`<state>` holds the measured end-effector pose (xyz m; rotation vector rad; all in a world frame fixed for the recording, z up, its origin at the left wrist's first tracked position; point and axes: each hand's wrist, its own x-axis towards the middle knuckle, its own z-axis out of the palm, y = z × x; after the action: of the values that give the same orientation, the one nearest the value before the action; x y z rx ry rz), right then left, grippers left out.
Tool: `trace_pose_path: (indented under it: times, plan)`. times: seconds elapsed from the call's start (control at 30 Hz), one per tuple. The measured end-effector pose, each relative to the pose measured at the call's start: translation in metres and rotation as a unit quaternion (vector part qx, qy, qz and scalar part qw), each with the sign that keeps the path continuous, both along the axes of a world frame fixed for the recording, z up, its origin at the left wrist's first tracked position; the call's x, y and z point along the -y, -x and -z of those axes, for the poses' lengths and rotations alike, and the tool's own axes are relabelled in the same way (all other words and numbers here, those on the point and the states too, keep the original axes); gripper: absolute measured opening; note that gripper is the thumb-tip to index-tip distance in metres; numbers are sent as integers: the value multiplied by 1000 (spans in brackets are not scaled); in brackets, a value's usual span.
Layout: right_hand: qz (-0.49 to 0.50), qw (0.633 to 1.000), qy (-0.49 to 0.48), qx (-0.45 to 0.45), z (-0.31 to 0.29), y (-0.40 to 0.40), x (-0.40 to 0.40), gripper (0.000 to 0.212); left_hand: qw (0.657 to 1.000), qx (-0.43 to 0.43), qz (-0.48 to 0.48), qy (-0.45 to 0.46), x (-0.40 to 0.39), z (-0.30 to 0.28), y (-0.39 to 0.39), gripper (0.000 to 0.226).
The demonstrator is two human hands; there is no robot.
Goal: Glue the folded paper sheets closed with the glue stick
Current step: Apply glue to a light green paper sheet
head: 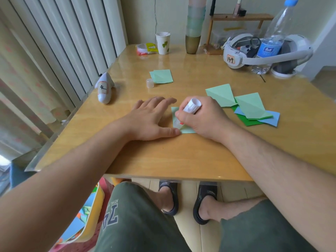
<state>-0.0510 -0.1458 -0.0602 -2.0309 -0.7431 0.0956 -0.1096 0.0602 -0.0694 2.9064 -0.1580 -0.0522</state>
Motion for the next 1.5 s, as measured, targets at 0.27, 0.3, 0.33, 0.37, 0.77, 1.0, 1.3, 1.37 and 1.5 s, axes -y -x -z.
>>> trace_pose_path:
  times: [0.27, 0.3, 0.33, 0.37, 0.77, 1.0, 1.3, 1.37, 1.5]
  plan:
    - [10, 999, 32, -8, -4, -7, 16, 19, 1000, -3, -6, 25, 0, -1, -1, 103]
    - [16, 999, 35, -10, -5, -10, 21, 18, 1000, -6, -7, 26, -1, -1, -1, 103]
    - [23, 999, 40, -10, -6, -12, 27, 18, 1000, -9, -7, 28, 0, -1, -1, 101]
    - [31, 998, 45, -8, -6, -15, 33, 18, 999, -11, -7, 29, 0, -2, -1, 100]
    - [72, 997, -9, -9, 1, -21, 50, 21, 999, -12, -10, 37, 0, -3, 0, 84]
    - [127, 977, -150, -80, -3, -29, 49, 25, 999, -8, -12, 44, 0, -4, 1, 85]
    - [4, 1000, -7, 0, -10, -4, 13, 20, 999, -5, -3, 39, -2, -3, 1, 91]
    - [-5, 1000, 13, 5, -7, 1, 7, 19, 999, -3, -3, 39, -1, -2, 1, 88]
    - [0, 1000, 14, 14, 0, 3, 4, 19, 999, -4, -4, 39, 0, -2, 1, 88]
